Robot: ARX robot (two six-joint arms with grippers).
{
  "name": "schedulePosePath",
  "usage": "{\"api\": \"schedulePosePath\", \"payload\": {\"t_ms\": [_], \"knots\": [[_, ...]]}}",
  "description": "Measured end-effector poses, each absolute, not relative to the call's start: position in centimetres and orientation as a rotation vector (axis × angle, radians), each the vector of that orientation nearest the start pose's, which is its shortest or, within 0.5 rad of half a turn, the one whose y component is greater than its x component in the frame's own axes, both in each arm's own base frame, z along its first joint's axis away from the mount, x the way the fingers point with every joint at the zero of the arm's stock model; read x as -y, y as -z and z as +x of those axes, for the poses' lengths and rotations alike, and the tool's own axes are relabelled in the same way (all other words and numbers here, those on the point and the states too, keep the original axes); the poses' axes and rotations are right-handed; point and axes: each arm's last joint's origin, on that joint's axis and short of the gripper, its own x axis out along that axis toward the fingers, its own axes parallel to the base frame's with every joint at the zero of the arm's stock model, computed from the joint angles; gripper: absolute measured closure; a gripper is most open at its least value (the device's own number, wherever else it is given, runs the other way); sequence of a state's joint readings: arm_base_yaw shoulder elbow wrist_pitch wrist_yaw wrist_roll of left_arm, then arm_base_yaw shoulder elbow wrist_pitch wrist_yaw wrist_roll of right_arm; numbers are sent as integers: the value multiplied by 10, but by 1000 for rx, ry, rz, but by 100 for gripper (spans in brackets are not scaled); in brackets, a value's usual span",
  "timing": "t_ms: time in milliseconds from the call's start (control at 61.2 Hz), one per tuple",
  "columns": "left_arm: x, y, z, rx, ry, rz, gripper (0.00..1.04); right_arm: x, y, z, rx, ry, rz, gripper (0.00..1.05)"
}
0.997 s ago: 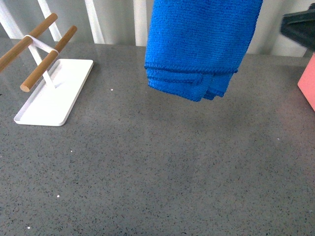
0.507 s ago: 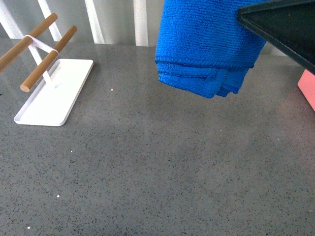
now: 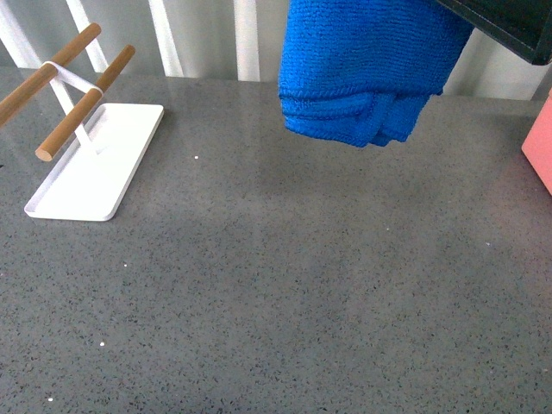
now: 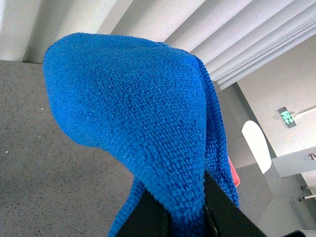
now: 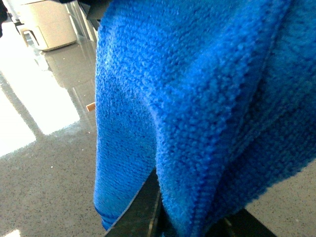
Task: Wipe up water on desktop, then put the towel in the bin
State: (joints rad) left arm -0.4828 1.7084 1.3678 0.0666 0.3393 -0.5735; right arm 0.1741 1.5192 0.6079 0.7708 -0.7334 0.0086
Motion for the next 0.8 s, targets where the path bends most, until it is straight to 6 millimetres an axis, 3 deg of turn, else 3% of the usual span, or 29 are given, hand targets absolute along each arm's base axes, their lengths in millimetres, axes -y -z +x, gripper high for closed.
{"api": "schedulePosePath", "payload": {"t_ms": [114,343,588,801], "knots": [[194,-314,349,-507,710,-517,99,-65,-201,285,-129,-895,53,101],[194,-314,348,-511,709,-516,99,-53,-204,286,-122,-858,67,102],[189,-310,350,-539,682,-515,58,-35,-215,291,-90,-803,81,102],[161,-307,361,-542,616,-484,24,-16,-221,293,-81,-750,97,102]]}}
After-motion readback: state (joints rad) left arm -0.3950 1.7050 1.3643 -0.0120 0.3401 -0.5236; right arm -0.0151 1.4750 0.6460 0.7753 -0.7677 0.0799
